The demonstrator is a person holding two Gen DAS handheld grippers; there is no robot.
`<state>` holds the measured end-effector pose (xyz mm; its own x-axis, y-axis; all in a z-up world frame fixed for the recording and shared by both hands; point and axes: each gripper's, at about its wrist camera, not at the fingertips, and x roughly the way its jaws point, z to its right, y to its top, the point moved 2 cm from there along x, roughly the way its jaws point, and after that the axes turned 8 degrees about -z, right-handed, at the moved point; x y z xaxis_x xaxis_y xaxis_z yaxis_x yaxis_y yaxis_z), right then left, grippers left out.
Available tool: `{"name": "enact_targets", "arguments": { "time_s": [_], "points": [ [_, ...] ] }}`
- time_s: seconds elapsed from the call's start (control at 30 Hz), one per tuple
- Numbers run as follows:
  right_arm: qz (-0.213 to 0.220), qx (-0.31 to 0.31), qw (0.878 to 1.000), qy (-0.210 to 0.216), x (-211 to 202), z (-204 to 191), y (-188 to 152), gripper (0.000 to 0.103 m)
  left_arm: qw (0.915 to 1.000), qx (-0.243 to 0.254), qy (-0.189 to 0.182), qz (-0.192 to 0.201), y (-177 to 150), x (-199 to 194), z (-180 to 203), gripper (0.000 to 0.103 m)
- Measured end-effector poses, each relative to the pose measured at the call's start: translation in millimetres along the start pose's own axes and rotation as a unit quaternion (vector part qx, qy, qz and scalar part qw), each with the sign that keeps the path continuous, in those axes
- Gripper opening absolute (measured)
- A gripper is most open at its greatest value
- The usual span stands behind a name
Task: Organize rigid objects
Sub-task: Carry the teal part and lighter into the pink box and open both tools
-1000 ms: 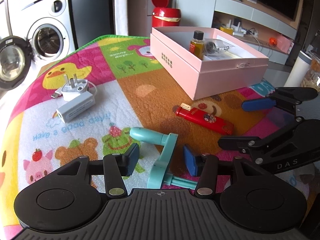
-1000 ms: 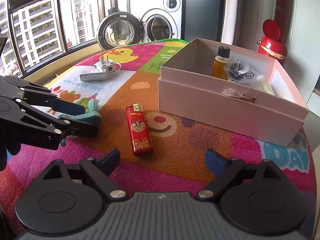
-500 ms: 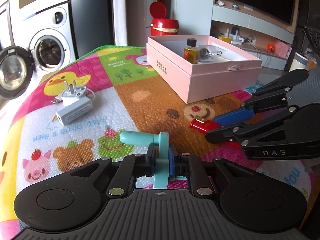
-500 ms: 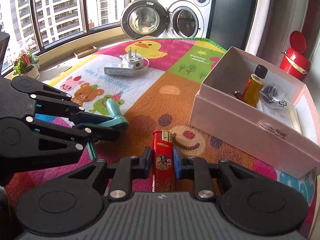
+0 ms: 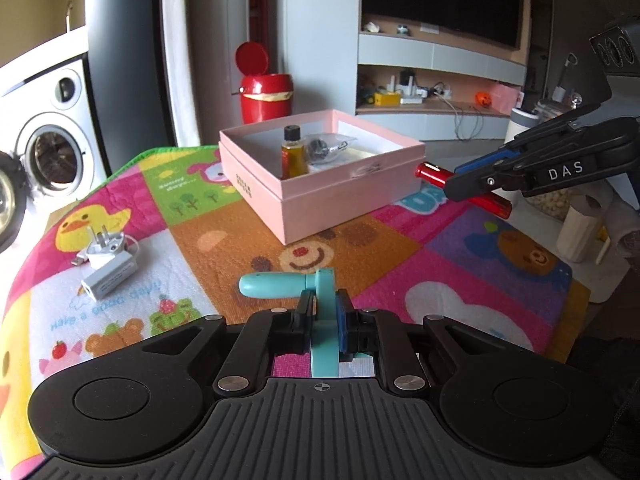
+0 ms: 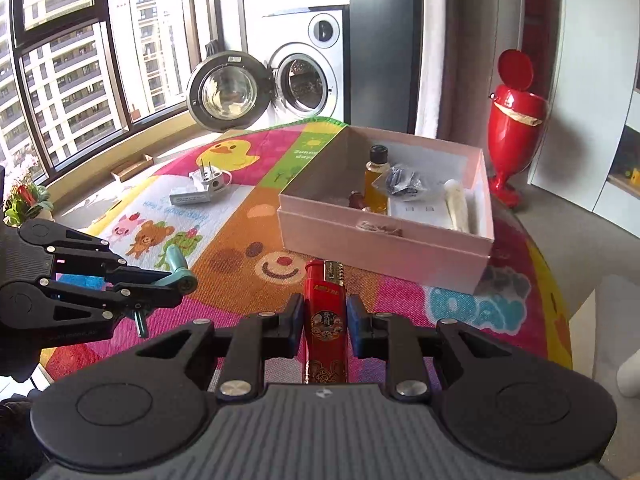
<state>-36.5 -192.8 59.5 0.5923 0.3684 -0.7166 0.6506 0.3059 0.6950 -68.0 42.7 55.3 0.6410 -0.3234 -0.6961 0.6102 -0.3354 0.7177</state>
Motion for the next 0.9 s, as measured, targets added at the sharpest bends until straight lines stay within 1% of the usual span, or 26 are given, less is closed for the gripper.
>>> {"name": "enact_targets", "arguments": {
  "time_s": [0.07, 0.13, 0.2, 0.27, 0.37, 0.43, 0.5, 0.57, 0.73, 0.8, 0.9],
  "points": [
    [0.027, 0.006, 1.000, -0.011, -17, 9, 7, 0.022, 0.9997, 0.010, 0.000, 0.022, 15, -13, 3, 0.015],
    [0.062, 0.012, 0.998, -0.026, -36, 17, 20, 0.022, 0.9980, 0.021, 0.011, 0.059, 39, -30, 2, 0.015],
    [0.096, 0.014, 0.994, -0.041, -52, 25, 37, 0.022, 0.9937, 0.025, 0.029, 0.106, 71, -44, -3, 0.015],
    [0.126, 0.019, 0.990, -0.055, -63, 35, 59, 0.022, 0.9885, 0.015, 0.037, 0.145, 105, -52, -13, 0.015],
    [0.142, 0.043, 0.987, -0.057, -61, 54, 96, 0.023, 0.9847, -0.013, 0.028, 0.171, 151, -40, -31, 0.015],
    [0.145, 0.054, 0.986, -0.068, -49, 64, 116, 0.022, 0.9855, -0.033, 0.011, 0.166, 174, -16, -41, 0.015],
    [0.136, 0.065, 0.985, -0.078, -30, 73, 129, 0.023, 0.9890, -0.051, -0.011, 0.138, 188, 20, -51, 0.015],
    [0.113, 0.079, 0.988, -0.072, 0, 83, 137, 0.023, 0.9914, -0.061, -0.014, 0.115, 194, 56, -58, 0.015],
    [0.055, 0.091, 0.992, -0.072, 66, 94, 133, 0.023, 0.9945, -0.071, -0.026, 0.073, 201, 127, -73, 0.015],
    [0.038, 0.090, 0.993, -0.072, 87, 96, 128, 0.023, 0.9947, -0.079, -0.025, 0.062, 204, 147, -79, 0.015],
    [0.023, 0.089, 0.993, -0.074, 108, 96, 122, 0.023, 0.9923, -0.108, -0.033, 0.050, 204, 169, -90, 0.015]
  ]
}}
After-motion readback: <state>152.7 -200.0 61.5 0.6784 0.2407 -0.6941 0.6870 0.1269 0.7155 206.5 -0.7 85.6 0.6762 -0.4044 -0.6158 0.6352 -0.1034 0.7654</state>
